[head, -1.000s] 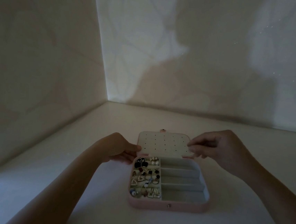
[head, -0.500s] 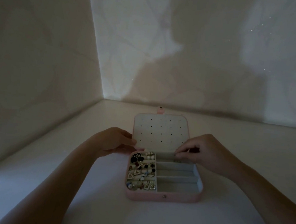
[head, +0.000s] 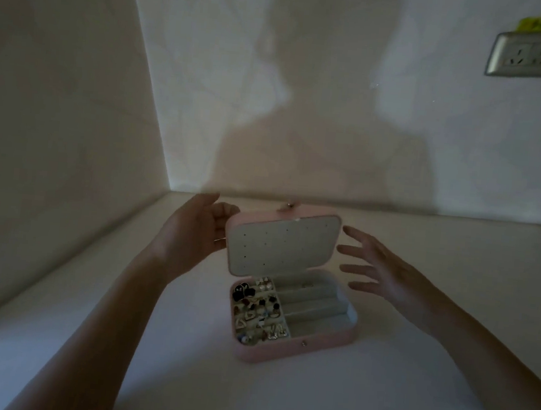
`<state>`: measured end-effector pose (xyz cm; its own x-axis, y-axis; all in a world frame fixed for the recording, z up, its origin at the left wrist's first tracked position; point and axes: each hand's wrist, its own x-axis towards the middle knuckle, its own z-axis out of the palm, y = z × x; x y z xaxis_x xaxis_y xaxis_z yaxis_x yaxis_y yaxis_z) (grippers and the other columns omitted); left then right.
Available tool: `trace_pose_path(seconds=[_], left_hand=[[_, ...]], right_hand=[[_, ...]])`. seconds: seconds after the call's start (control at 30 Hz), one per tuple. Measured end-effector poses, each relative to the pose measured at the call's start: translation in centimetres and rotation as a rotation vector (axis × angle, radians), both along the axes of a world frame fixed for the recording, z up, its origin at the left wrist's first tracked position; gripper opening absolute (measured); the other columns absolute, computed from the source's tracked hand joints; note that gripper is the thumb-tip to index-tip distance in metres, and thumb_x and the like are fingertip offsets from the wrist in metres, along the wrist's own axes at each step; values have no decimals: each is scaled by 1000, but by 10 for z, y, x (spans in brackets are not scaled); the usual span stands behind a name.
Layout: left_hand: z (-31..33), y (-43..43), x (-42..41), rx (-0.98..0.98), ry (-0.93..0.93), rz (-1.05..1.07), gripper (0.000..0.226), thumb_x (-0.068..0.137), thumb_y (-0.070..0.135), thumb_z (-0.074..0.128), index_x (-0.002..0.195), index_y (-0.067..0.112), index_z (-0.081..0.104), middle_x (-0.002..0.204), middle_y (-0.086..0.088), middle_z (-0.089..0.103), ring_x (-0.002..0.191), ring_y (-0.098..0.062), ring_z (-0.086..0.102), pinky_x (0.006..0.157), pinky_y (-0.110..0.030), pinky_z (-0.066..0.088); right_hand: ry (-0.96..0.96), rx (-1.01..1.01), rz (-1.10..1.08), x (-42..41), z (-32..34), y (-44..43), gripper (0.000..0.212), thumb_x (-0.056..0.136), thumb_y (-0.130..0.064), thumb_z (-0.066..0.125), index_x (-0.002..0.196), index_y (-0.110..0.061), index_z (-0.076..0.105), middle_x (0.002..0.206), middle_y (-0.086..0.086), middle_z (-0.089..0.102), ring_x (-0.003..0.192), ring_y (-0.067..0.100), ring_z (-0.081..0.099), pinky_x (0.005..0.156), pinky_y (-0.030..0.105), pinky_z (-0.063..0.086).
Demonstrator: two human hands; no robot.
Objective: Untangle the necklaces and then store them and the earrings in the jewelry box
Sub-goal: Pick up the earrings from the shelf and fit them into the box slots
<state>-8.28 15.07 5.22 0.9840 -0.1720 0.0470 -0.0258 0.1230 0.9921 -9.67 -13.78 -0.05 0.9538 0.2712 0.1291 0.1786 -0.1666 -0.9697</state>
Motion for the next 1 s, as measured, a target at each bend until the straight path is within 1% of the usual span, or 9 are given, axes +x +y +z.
trace_pose_path(seconds=[0.1,0.2,0.23,0.3,0.33,0.4,0.57,0.8,1.0], left_hand=[[-6,-8,-14,379,-92,-134,60,85,68,36,94,18,68,95,2,71,91,-13,64,83,-29,44],[-10,-28,-39,821,-154,-312,71,80,80,34,135,38,48,143,16,46,130,-2,42,107,-25,28],[-11,-36,-45,944,-160,-344,73,82,77,33,144,39,35,152,15,32,137,-5,31,110,-27,23],[-15,-50,-51,1199,-172,-358,77,87,67,36,152,35,10,161,10,6,147,-11,7,117,-33,7],[-17,-56,-52,1320,-198,-353,83,88,65,40,153,30,1,161,7,-5,148,-13,-3,118,-36,0],[-21,-62,-51,1502,-248,-348,100,84,68,48,153,22,-10,160,-2,-15,148,-18,-11,119,-47,-4],[-25,-72,-47,1619,-227,-336,126,68,73,64,152,18,-12,161,-6,-2,147,-26,2,114,-63,6],[-29,-83,-42,1721,-305,-283,132,56,72,75,149,11,4,146,-15,30,131,-35,34,110,-53,28],[-33,-92,-33,1692,-318,-277,130,61,67,74,151,14,-3,149,-17,22,136,-38,24,114,-57,17]], right_hand=[[41,1,57,-8,-6,3,66,56,-95,42,117,-69,48,133,-22,53,122,5,52,105,38,41],[42,-53,96,-16,-8,1,63,70,-91,33,126,-65,45,142,-24,45,130,1,45,115,40,30],[36,-87,101,-18,-9,0,55,79,-85,30,127,-63,45,143,-26,44,130,-2,44,115,36,29],[5,-184,117,-21,-9,2,45,89,-67,27,128,-60,47,145,-30,37,126,-17,37,111,14,25],[-17,-239,123,-22,-8,3,45,89,-62,26,128,-58,47,145,-33,33,124,-24,31,103,1,21],[-43,-289,136,-22,-9,4,45,86,-58,31,128,-54,48,144,-38,26,125,-26,24,91,-9,18],[-73,-308,148,-19,-11,-1,46,88,-52,41,133,-47,48,141,-42,24,120,-32,22,93,-7,21],[-81,-272,156,-12,-17,0,39,84,-48,48,123,-52,50,136,-42,26,121,-32,22,102,0,18],[-111,-351,102,-2,-15,-5,37,97,-34,49,132,-42,48,145,-29,24,117,-33,24,92,-10,14]])
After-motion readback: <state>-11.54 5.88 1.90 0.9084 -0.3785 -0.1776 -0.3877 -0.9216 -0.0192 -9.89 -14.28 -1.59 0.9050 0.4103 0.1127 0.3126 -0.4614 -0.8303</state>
